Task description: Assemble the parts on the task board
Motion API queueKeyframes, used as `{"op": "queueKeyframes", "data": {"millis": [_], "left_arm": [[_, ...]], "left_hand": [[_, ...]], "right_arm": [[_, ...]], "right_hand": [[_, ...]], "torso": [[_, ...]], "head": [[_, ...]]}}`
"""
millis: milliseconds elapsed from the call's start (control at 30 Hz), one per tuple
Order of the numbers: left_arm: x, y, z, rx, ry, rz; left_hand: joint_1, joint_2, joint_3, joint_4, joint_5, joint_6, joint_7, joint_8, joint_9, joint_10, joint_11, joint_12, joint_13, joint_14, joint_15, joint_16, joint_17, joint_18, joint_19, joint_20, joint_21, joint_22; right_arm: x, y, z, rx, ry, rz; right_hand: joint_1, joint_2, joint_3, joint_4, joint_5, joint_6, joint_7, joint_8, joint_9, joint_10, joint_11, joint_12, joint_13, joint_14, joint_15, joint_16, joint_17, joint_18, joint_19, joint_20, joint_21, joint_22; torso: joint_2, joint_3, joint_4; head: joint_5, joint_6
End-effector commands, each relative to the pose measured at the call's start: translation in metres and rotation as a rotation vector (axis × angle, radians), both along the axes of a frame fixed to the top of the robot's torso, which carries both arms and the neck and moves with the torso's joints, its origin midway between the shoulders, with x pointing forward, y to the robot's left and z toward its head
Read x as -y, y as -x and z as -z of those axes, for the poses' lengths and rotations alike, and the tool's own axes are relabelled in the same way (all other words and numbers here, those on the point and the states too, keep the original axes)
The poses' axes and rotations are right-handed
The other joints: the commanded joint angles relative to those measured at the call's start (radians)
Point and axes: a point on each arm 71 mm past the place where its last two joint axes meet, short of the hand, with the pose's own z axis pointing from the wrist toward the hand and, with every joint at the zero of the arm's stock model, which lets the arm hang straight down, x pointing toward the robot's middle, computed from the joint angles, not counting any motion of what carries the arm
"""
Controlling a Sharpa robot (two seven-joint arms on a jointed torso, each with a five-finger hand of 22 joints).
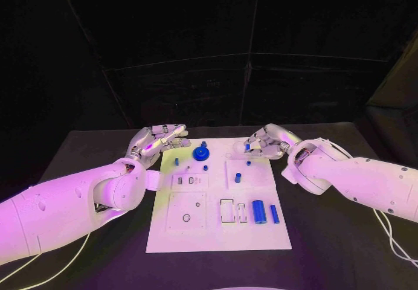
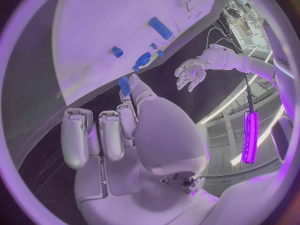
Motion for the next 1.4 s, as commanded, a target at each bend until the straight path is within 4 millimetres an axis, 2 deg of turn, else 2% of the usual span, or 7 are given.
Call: {"op": "queueKeyframes", "data": {"millis": [33, 233, 500, 600, 767, 1067, 1400], "left_arm": [[0.001, -0.001, -0.001, 0.008, 0.004, 0.003], [0.0, -0.001, -0.001, 0.009, 0.002, -0.002], [-0.003, -0.002, -0.002, 0.013, -0.001, -0.01], [-0.005, -0.003, -0.002, 0.015, -0.003, -0.015], [-0.005, -0.003, -0.003, 0.017, -0.004, -0.017], [-0.004, -0.003, -0.003, 0.016, -0.004, -0.016], [-0.002, -0.004, -0.002, 0.016, -0.002, -0.012]], "left_hand": [[0.008, 0.003, -0.001, -0.004, 0.004, 0.01, 0.0, -0.006, -0.001, 0.006, 0.0, -0.005, -0.001, 0.009, 0.0, -0.005, 0.001, 0.006, 0.005, 0.0, -0.005, -0.001], [0.007, 0.003, -0.001, -0.004, 0.004, 0.01, 0.0, -0.006, -0.001, 0.007, 0.0, -0.005, -0.001, 0.009, 0.0, -0.005, 0.001, 0.006, 0.005, 0.0, -0.005, -0.001], [0.005, 0.006, 0.001, -0.003, 0.004, 0.01, 0.001, -0.006, -0.001, 0.007, 0.0, -0.006, -0.001, 0.01, 0.0, -0.006, 0.001, 0.006, 0.006, 0.0, -0.005, -0.002], [0.005, 0.006, 0.001, -0.003, 0.004, 0.01, 0.001, -0.006, -0.001, 0.007, 0.0, -0.006, -0.001, 0.01, 0.0, -0.006, 0.001, 0.006, 0.006, 0.0, -0.005, -0.002], [0.005, 0.007, 0.002, -0.003, 0.004, 0.011, 0.001, -0.007, -0.001, 0.008, 0.0, -0.006, -0.001, 0.01, 0.0, -0.006, 0.002, 0.006, 0.006, 0.0, -0.005, -0.002], [0.004, 0.007, 0.002, -0.003, 0.004, 0.011, 0.001, -0.007, -0.001, 0.008, 0.0, -0.006, -0.001, 0.01, 0.0, -0.007, 0.002, 0.006, 0.006, 0.0, -0.005, -0.002], [0.005, 0.007, 0.002, -0.004, 0.004, 0.011, 0.001, -0.007, -0.001, 0.008, 0.0, -0.007, -0.001, 0.01, 0.0, -0.007, 0.002, 0.006, 0.006, 0.0, -0.005, -0.002]], "right_arm": [[-0.021, 0.007, -0.005, 0.006, 0.006, 0.026], [-0.063, 0.013, -0.007, 0.029, 0.049, -0.083], [-0.108, 0.013, 0.002, 0.026, 0.109, -0.154], [-0.122, 0.015, 0.01, 0.002, 0.134, -0.181], [-0.138, 0.018, 0.021, -0.02, 0.168, -0.212], [-0.152, 0.025, 0.036, -0.035, 0.205, -0.216], [-0.164, 0.03, 0.046, -0.033, 0.215, -0.223]], "right_hand": [[-0.002, 0.015, 0.009, 0.004, -0.002, 0.022, -0.018, 0.007, 0.006, 0.014, -0.017, -0.006, 0.003, 0.064, -0.007, -0.005, 0.067, -0.009, 0.011, -0.006, 0.008, 0.143], [-0.015, 0.011, 0.018, 0.007, -0.031, 0.023, -0.019, 0.005, 0.005, 0.018, -0.018, -0.007, 0.005, 0.065, -0.007, -0.004, 0.07, -0.01, 0.014, -0.006, 0.01, 0.147], [-0.014, 0.01, 0.021, 0.006, -0.033, 0.023, -0.02, 0.005, 0.005, 0.015, -0.018, -0.011, 0.001, 0.064, -0.008, -0.007, 0.064, -0.01, 0.014, -0.006, 0.009, 0.147], [-0.016, 0.008, 0.022, 0.006, -0.031, 0.022, -0.019, 0.004, 0.004, 0.013, -0.018, -0.014, -0.002, 0.063, -0.008, -0.009, 0.062, -0.009, 0.013, -0.006, 0.009, 0.146], [-0.018, 0.006, 0.024, 0.006, -0.029, 0.02, -0.019, 0.002, 0.004, 0.012, -0.018, -0.016, -0.003, 0.063, -0.008, -0.009, 0.061, -0.009, 0.012, -0.006, 0.008, 0.145], [-0.018, 0.0, 0.033, 0.0, -0.016, 0.02, -0.018, 0.001, 0.003, 0.011, -0.018, -0.018, -0.004, 0.063, -0.007, -0.01, 0.061, -0.009, 0.012, -0.007, 0.008, 0.145], [-0.019, -0.005, 0.037, -0.003, -0.009, 0.02, -0.018, 0.0, 0.003, 0.012, -0.017, -0.019, -0.003, 0.063, -0.007, -0.01, 0.061, -0.009, 0.013, -0.006, 0.008, 0.145]], "torso": [[-0.003, -0.0013, 0.0011], [-0.008, -0.0052, 0.0014], [-0.017, -0.0154, 0.0108], [-0.016, -0.0131, 0.0103], [-0.017, -0.015, 0.0118], [-0.015, -0.0107, 0.0034], [-0.015, -0.0103, 0.0065]], "head": [[0.004, -0.003], [0.014, -0.011], [0.033, -0.026], [0.04, -0.029], [0.046, -0.03], [0.054, -0.035], [0.054, -0.038]]}}
